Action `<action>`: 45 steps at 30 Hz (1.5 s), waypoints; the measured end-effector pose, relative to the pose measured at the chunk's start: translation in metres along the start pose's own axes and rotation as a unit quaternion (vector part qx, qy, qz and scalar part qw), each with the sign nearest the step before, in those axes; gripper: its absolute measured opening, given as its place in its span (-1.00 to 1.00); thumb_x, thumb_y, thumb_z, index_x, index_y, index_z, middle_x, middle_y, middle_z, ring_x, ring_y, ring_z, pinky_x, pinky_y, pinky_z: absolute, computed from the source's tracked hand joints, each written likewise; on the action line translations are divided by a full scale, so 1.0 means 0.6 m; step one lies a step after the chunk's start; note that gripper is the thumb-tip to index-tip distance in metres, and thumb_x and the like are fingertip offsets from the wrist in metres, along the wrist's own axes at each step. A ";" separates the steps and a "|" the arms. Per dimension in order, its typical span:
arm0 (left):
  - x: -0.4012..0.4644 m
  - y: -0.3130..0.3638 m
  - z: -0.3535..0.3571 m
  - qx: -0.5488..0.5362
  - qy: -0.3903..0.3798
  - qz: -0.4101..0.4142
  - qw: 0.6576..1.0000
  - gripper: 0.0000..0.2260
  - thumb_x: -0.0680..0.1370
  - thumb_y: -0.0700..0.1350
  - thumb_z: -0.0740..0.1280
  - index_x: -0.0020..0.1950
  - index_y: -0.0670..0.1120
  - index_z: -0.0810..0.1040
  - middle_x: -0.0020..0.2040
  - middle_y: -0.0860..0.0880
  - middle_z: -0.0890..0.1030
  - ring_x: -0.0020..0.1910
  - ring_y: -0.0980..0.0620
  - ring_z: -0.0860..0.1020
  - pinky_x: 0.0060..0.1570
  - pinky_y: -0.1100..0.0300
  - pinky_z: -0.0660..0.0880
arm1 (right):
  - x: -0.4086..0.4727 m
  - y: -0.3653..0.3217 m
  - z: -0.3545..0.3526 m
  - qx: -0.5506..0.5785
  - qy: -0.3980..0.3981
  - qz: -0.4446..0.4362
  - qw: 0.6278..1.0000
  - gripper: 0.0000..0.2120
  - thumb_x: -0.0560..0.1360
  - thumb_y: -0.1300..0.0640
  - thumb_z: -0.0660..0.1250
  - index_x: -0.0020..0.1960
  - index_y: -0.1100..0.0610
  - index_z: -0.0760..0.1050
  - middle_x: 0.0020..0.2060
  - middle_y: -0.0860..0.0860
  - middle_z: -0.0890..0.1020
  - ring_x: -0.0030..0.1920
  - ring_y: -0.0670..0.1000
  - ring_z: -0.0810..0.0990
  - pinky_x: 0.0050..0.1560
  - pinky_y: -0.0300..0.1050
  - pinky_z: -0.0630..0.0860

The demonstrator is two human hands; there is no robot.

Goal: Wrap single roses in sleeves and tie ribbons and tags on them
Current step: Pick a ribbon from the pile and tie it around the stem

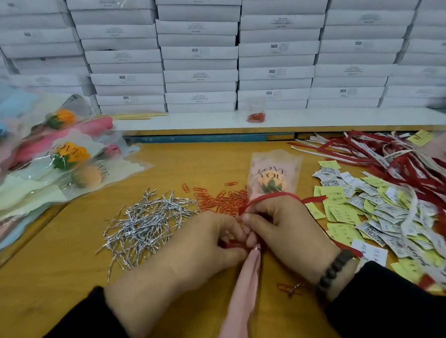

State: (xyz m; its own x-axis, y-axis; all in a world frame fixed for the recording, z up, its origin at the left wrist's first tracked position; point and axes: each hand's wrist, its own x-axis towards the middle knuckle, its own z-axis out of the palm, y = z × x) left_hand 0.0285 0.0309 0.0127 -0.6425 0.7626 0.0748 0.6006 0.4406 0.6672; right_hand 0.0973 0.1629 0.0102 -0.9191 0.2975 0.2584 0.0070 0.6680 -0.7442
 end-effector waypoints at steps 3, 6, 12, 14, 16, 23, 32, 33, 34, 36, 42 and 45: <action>-0.004 -0.002 -0.021 0.219 -0.007 0.013 0.976 -0.86 0.50 -0.15 0.29 -0.01 0.08 0.52 -0.11 0.14 0.47 -0.11 0.12 0.48 -0.19 0.25 0.37 | 0.002 0.005 0.000 0.019 -0.019 0.022 0.999 -0.82 0.54 0.14 0.27 -0.18 0.14 0.60 -0.44 -0.01 0.61 -0.44 -0.19 0.55 -0.22 -0.30 0.53; -0.007 -0.001 -0.026 0.329 0.075 0.034 0.941 -0.90 0.52 -0.14 0.19 -0.06 0.07 0.40 -0.05 0.08 0.43 -0.02 0.01 0.50 -0.23 0.15 0.33 | 0.002 0.007 0.000 0.018 -0.033 0.024 0.999 -0.81 0.54 0.15 0.27 -0.21 0.13 0.58 -0.49 -0.06 0.57 -0.47 -0.21 0.52 -0.28 -0.39 0.46; 0.003 -0.007 -0.020 0.033 0.216 0.040 0.975 -0.83 0.47 -0.28 0.31 -0.16 0.00 0.53 -0.26 0.07 0.41 -0.32 0.11 0.43 -0.27 0.13 0.42 | 0.008 0.011 -0.001 0.057 -0.034 0.031 0.997 -0.80 0.50 0.24 0.32 -0.23 0.03 0.41 -0.51 -0.06 0.55 -0.50 -0.16 0.54 -0.31 -0.26 0.50; 0.006 -0.006 -0.014 -0.050 0.231 0.027 0.971 -0.76 0.46 -0.35 0.30 -0.19 0.01 0.52 -0.28 0.04 0.44 -0.37 0.03 0.48 -0.32 0.14 0.43 | 0.009 0.014 -0.002 0.085 -0.033 0.041 0.995 -0.81 0.48 0.27 0.34 -0.21 0.07 0.37 -0.50 -0.04 0.56 -0.49 -0.10 0.55 -0.32 -0.17 0.52; 0.009 -0.007 -0.013 -0.149 0.244 0.004 0.958 -0.74 0.49 -0.38 0.26 -0.16 -0.01 0.54 -0.32 0.03 0.48 -0.39 -0.06 0.56 -0.36 0.14 0.43 | 0.010 0.016 -0.004 0.091 -0.045 0.042 0.994 -0.81 0.47 0.27 0.35 -0.23 0.08 0.40 -0.49 -0.04 0.56 -0.48 -0.12 0.56 -0.34 -0.20 0.53; 0.007 0.001 -0.014 -0.281 0.285 -0.007 0.916 -0.78 0.55 -0.36 0.22 -0.10 -0.06 0.52 -0.32 0.03 0.57 -0.54 0.08 0.50 -0.57 0.25 0.37 | 0.014 0.021 -0.008 0.129 -0.125 0.040 0.983 -0.79 0.52 0.29 0.28 -0.23 0.07 0.55 -0.40 -0.01 0.57 -0.45 -0.17 0.51 -0.31 -0.34 0.48; 0.008 0.014 -0.008 -0.382 0.276 0.015 0.882 -0.77 0.61 -0.20 0.14 -0.09 -0.34 0.48 -0.22 -0.29 0.59 -0.34 -0.06 0.59 -0.38 0.24 0.52 | 0.012 0.018 -0.009 0.097 -0.138 0.023 0.985 -0.81 0.37 -0.02 0.45 -0.22 0.11 0.60 -0.43 -0.13 0.55 -0.41 -0.24 0.46 -0.32 -0.38 0.42; 0.010 0.011 -0.010 -0.380 0.292 0.018 0.878 -0.77 0.61 -0.19 0.14 -0.09 -0.33 0.48 -0.19 -0.27 0.59 -0.28 -0.05 0.61 -0.31 0.23 0.55 | 0.012 0.018 -0.008 0.085 -0.135 0.016 0.987 -0.80 0.34 -0.01 0.48 -0.22 0.12 0.60 -0.44 -0.15 0.53 -0.41 -0.25 0.43 -0.33 -0.40 0.40; 0.012 0.008 -0.013 -0.371 0.310 0.020 0.875 -0.80 0.60 -0.19 0.16 -0.11 -0.28 0.49 -0.17 -0.24 0.59 -0.22 -0.02 0.63 -0.21 0.23 0.56 | 0.011 0.018 -0.007 0.075 -0.132 0.009 0.988 -0.82 0.34 0.02 0.49 -0.23 0.12 0.60 -0.45 -0.15 0.51 -0.42 -0.25 0.41 -0.34 -0.40 0.38; 0.015 0.000 -0.019 -0.336 0.342 0.028 0.877 -0.86 0.57 -0.21 0.23 -0.17 -0.14 0.51 -0.14 -0.16 0.62 -0.13 0.03 0.62 -0.04 0.21 0.55 | 0.011 0.017 -0.007 0.061 -0.136 -0.004 0.989 -0.89 0.38 0.10 0.47 -0.27 0.08 0.57 -0.44 -0.14 0.52 -0.43 -0.26 0.42 -0.34 -0.42 0.37; 0.021 -0.031 -0.029 -0.108 0.265 0.068 0.956 -0.57 0.51 -0.36 0.28 0.12 0.18 0.45 0.19 -0.05 0.45 0.10 0.08 0.51 0.16 0.20 0.47 | 0.012 0.018 -0.007 0.075 -0.147 0.005 0.986 -0.81 0.47 0.19 0.36 -0.32 0.06 0.51 -0.43 -0.08 0.54 -0.39 -0.16 0.48 -0.25 -0.27 0.43; 0.023 -0.042 -0.017 0.107 0.129 0.006 0.986 -0.37 0.52 -0.28 0.30 0.43 0.23 0.17 0.43 0.02 0.18 0.17 0.06 0.47 0.18 0.19 0.44 | 0.012 0.017 -0.009 0.104 -0.151 0.026 0.983 -0.80 0.51 0.23 0.29 -0.28 0.08 0.44 -0.45 -0.06 0.54 -0.45 -0.16 0.48 -0.31 -0.27 0.44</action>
State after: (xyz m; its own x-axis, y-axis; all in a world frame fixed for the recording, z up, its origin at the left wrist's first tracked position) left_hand -0.0005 0.0253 0.0045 -0.7185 0.6341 0.2858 0.6770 0.5433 0.4965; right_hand 0.0928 0.1753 0.0077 -0.9948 0.0911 0.0463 0.0047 0.4935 -0.8697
